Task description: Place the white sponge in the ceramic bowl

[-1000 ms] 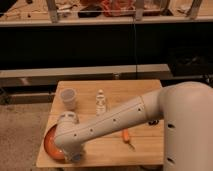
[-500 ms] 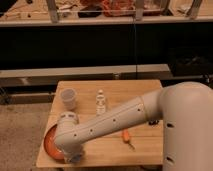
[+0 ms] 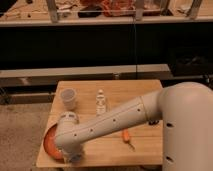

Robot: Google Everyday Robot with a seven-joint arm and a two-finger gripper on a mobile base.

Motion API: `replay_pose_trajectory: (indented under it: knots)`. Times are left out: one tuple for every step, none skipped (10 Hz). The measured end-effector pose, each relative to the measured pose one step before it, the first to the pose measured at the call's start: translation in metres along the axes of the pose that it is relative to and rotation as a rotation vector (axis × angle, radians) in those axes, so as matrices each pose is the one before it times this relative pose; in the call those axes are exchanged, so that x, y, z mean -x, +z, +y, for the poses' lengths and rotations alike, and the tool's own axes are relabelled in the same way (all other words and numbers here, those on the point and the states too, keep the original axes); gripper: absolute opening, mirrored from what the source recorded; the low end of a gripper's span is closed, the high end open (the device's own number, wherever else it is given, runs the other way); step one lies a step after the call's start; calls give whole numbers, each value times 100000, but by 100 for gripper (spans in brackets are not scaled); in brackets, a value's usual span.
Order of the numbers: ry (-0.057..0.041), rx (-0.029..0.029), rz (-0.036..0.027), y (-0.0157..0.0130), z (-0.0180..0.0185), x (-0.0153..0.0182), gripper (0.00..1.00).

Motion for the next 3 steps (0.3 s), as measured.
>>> replay_pose_trajectory:
  knots:
    - [19,-218,-37,27,6,-37,68]
    - [-96,-212,-134,23,-3,-55,73]
    - [-230,-238,-117,47,-13,-67,77]
